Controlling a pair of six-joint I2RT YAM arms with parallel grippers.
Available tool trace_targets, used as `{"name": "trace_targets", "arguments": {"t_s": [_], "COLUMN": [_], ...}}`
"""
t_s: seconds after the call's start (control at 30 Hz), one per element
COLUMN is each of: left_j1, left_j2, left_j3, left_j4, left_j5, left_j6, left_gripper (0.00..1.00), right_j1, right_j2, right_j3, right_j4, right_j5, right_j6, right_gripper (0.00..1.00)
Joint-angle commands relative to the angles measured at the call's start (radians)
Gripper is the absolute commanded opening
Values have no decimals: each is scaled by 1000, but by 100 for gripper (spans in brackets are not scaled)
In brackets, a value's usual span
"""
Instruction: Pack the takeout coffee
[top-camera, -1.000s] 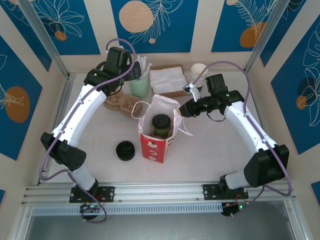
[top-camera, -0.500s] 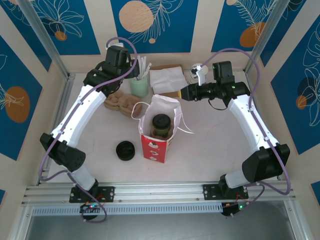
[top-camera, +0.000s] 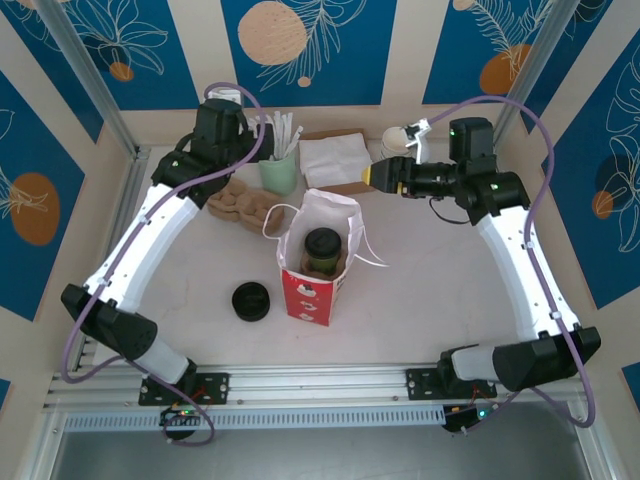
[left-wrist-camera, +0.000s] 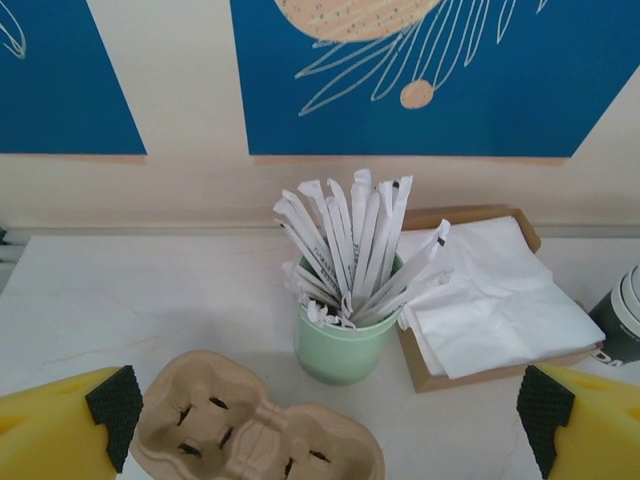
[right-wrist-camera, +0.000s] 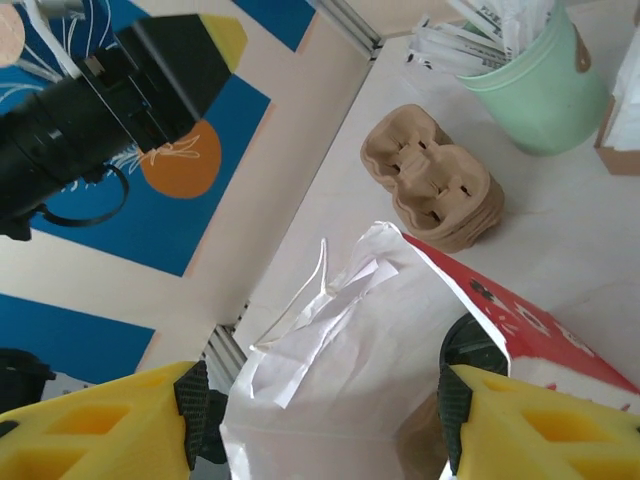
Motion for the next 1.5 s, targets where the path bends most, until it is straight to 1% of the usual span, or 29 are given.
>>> {"name": "trace_targets", "arguments": {"t_s": [0.0, 0.1, 0.2, 0.27, 0.47, 0.57, 0.63, 0.87, 0.97, 1.07, 1.1, 1.23, 1.37, 1.47], "left_j1": [31, 39, 47, 49, 55, 56, 57, 57, 56, 57, 56, 57, 57, 56], "left_j2": [74, 153, 238, 286, 362, 390, 409, 471, 496, 519, 529, 564, 592, 604], "left_j3": [71, 146, 236, 286, 325, 333, 337, 361, 384, 400, 408, 445, 471, 481], "left_j4": [-60, -93, -122, -126, -84, -64, -57, -82, -91, -92, -96, -118, -122, -130], "left_j5": [68, 84, 107, 101, 89, 85, 86, 62, 61, 63, 59, 45, 42, 26], "left_j6": [-7, -27, -31, -26, -27, -43, -56, -103, -108, -115, -119, -133, -134, -142], "left_gripper": [95, 94, 91, 91, 88, 80, 80, 73, 64, 59, 57, 55, 56, 55], "right_j1": [-28, -34, -37, -42, -38, -38, -39, -39, -36, -37, -37, -39, -40, -39], "right_j2": [-23, -39, -50, -46, -65, -77, -77, -82, -95, -97, -94, -86, -96, -93], "right_j3": [-34, -46, -49, -43, -117, -143, -143, -149, -173, -185, -184, -182, -209, -204], "right_j4": [-25, -26, -23, -22, 21, 15, -1, -19, 8, 4, -2, -13, 51, 58], "right_j5": [-51, -62, -2, -2, 16, 26, 33, 52, 47, 66, 66, 65, -23, -39], "right_j6": [130, 150, 208, 208, 232, 218, 206, 175, 173, 181, 178, 171, 170, 168], "right_gripper": [65, 65, 64, 64, 62, 62, 62, 61, 60, 60, 60, 60, 61, 61]}}
